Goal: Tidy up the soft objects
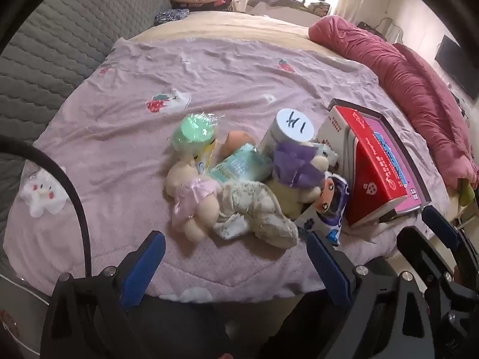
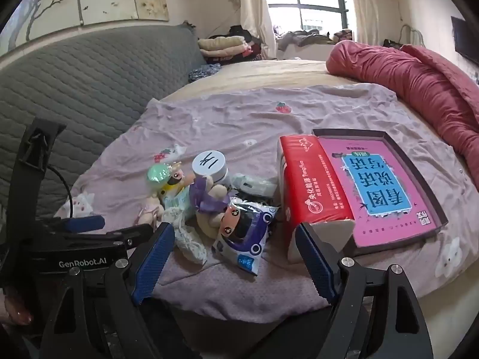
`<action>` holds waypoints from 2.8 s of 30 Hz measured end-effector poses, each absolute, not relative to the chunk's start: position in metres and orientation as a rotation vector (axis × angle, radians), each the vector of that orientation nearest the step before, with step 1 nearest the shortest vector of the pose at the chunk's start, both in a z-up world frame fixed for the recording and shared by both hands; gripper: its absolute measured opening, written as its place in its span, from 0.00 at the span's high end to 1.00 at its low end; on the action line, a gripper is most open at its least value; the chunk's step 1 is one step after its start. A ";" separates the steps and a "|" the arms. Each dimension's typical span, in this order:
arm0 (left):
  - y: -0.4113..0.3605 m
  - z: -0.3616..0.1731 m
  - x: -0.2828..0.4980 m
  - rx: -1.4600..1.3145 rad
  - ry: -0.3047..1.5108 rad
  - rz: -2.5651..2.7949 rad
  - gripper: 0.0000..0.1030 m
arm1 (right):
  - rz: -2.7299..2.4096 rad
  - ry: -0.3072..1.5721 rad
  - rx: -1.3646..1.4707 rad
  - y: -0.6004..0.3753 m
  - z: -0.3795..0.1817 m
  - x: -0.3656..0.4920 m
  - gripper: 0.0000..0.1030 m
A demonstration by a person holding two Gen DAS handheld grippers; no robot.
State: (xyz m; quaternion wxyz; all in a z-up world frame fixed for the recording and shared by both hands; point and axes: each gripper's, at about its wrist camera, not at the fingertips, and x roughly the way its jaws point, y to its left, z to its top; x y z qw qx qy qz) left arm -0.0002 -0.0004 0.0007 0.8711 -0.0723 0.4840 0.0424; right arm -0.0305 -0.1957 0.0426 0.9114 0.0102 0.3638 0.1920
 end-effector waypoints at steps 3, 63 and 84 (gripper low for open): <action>-0.005 0.004 0.000 -0.136 0.992 0.092 0.07 | 0.387 0.760 0.012 -0.200 0.042 -0.031 0.19; -0.001 0.009 -0.014 -0.179 0.995 0.063 0.07 | 0.374 0.773 -0.028 -0.192 0.041 -0.035 0.19; 0.011 -0.007 -0.010 -0.219 1.021 0.057 0.07 | 0.339 0.830 -0.063 -0.178 0.025 -0.024 0.19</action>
